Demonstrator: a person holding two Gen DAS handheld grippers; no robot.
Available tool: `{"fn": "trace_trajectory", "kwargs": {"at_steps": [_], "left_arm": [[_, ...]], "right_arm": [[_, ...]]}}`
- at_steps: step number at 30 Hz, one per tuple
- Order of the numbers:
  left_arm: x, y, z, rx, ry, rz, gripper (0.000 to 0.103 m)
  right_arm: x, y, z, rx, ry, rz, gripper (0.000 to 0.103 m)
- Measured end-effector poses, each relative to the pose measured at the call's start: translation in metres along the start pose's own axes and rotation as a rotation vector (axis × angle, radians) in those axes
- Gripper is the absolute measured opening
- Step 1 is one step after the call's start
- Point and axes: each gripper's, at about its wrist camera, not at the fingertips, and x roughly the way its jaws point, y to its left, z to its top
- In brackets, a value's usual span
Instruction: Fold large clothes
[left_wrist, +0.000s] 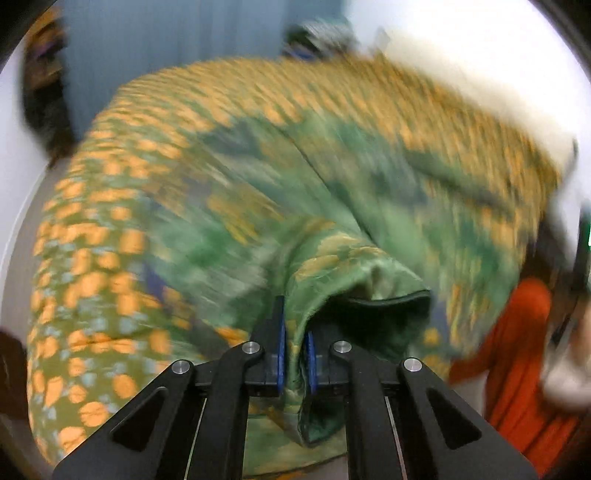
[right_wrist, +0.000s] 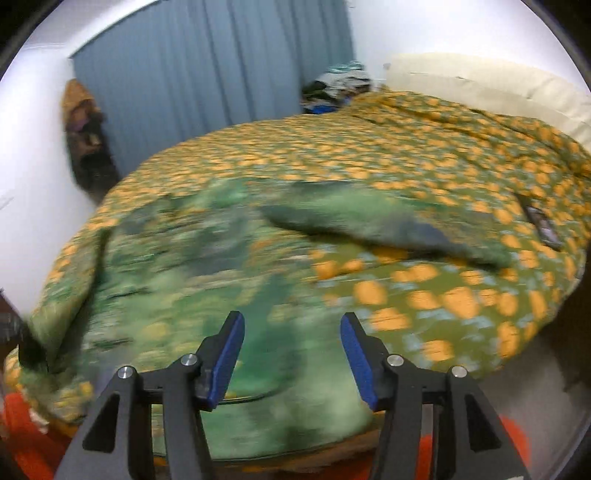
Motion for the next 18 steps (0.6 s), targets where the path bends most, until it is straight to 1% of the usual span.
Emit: {"fn": "trace_trajectory", "kwargs": {"at_steps": [2,3,4,6,8,10,11,13,14,15,16,17,18], "left_arm": [[-0.031,0.043,0.012,-0.121,-0.074,0.037,0.007],[-0.042,0.062,0.015,-0.165,-0.097,0.065,0.007],[-0.053,0.085,0.016,-0.216,-0.121,0.120,0.008],[-0.069,0.127,0.012,-0.319,-0.152,0.200,0.008],[-0.079,0.170,0.004,-0.435,-0.174,0.278,0.009],[-0.088,0.215,-0.014,-0.568,-0.182,0.396,0.013],[-0.091,0.235,-0.026,-0.637,-0.183,0.444,0.014],[-0.097,0.259,-0.048,-0.747,-0.181,0.538,0.016],[-0.100,0.264,-0.062,-0.791,-0.182,0.561,0.019],[-0.102,0.266,-0.073,-0.817,-0.182,0.563,0.029],[-0.101,0.262,-0.084,-0.830,-0.176,0.557,0.041],[-0.097,0.252,-0.093,-0.824,-0.166,0.534,0.047],[-0.093,0.242,-0.099,-0.810,-0.155,0.499,0.056]], "right_arm": [[-0.003,0.015,0.000,-0.052,-0.012,0.016,0.055],[-0.006,0.022,0.000,-0.083,-0.023,0.017,0.055],[-0.007,0.027,0.000,-0.107,-0.030,0.018,0.055],[-0.008,0.029,0.001,-0.120,-0.035,0.021,0.055],[-0.006,0.027,0.004,-0.112,-0.028,0.030,0.055],[-0.004,0.026,0.004,-0.107,-0.015,0.030,0.055],[-0.001,0.024,0.004,-0.106,-0.009,0.030,0.055],[0.004,0.017,0.006,-0.095,0.016,0.034,0.055],[0.006,0.012,0.006,-0.090,0.024,0.034,0.055],[0.009,0.005,0.008,-0.085,0.045,0.025,0.056],[0.012,-0.001,0.009,-0.082,0.062,0.016,0.061],[0.017,-0.009,0.010,-0.079,0.083,0.004,0.065],[0.023,-0.018,0.011,-0.078,0.120,-0.005,0.072]]}}
